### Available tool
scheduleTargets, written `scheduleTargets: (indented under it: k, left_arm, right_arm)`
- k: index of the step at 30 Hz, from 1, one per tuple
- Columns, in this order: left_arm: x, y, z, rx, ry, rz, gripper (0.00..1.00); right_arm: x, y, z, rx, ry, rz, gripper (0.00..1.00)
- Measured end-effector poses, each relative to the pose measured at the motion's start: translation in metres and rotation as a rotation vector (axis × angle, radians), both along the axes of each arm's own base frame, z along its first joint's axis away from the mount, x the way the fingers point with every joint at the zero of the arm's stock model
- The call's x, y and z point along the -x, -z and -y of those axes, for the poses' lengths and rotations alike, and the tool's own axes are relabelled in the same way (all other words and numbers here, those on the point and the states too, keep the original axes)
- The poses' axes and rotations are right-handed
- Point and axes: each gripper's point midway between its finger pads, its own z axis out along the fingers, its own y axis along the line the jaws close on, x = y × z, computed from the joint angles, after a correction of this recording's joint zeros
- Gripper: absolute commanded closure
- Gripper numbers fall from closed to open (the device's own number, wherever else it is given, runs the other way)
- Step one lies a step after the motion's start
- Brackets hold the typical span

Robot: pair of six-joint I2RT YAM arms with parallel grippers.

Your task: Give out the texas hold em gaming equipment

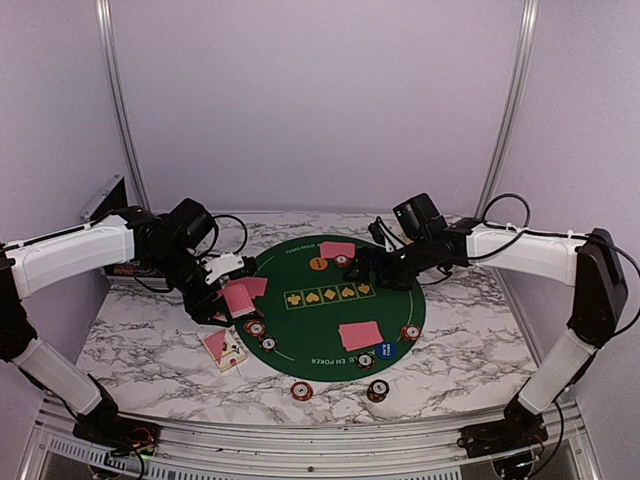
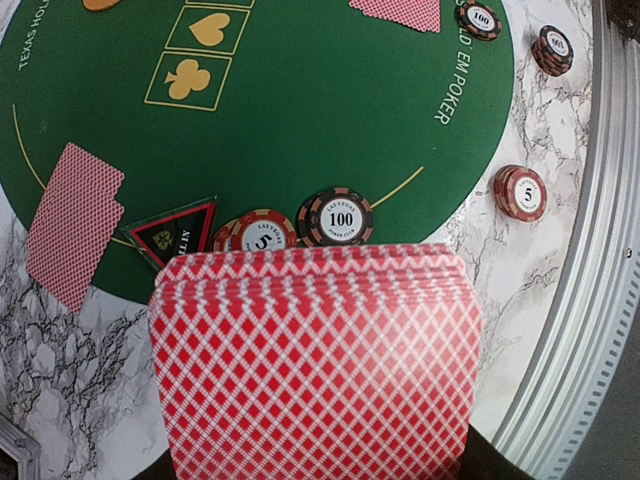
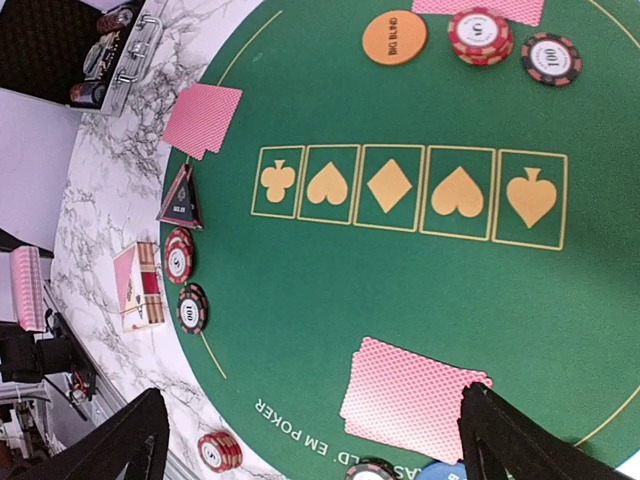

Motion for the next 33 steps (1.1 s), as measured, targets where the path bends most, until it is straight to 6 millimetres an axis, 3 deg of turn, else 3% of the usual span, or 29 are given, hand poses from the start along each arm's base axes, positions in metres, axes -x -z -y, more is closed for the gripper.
scheduleTargets:
  k: [10,16,25,33]
  left_arm:
    - [0.000,0.000,0.000,0.000,0.000,0.000,1.00]
    - [-0.001,-0.002,0.001,0.003,-0.001,0.004,1.00]
    - [-0.001,-0.003,0.000,0.006,-0.001,0.008,1.00]
    - [0.000,-0.004,0.001,0.011,-0.006,0.005,1.00]
  right_arm:
    - [0.010,-0.018,-0.018,-0.111,-0.018,0.008,0.01]
    - [0.027,-0.008,-0.053,-0.169,-0.075,-0.035,0.01]
    - [0.049,-0.023,-0.125,-0.291,-0.225,-0.040,0.01]
    - [0.053,-0.030,-0.161,-0.425,-0.276,-0.083,0.01]
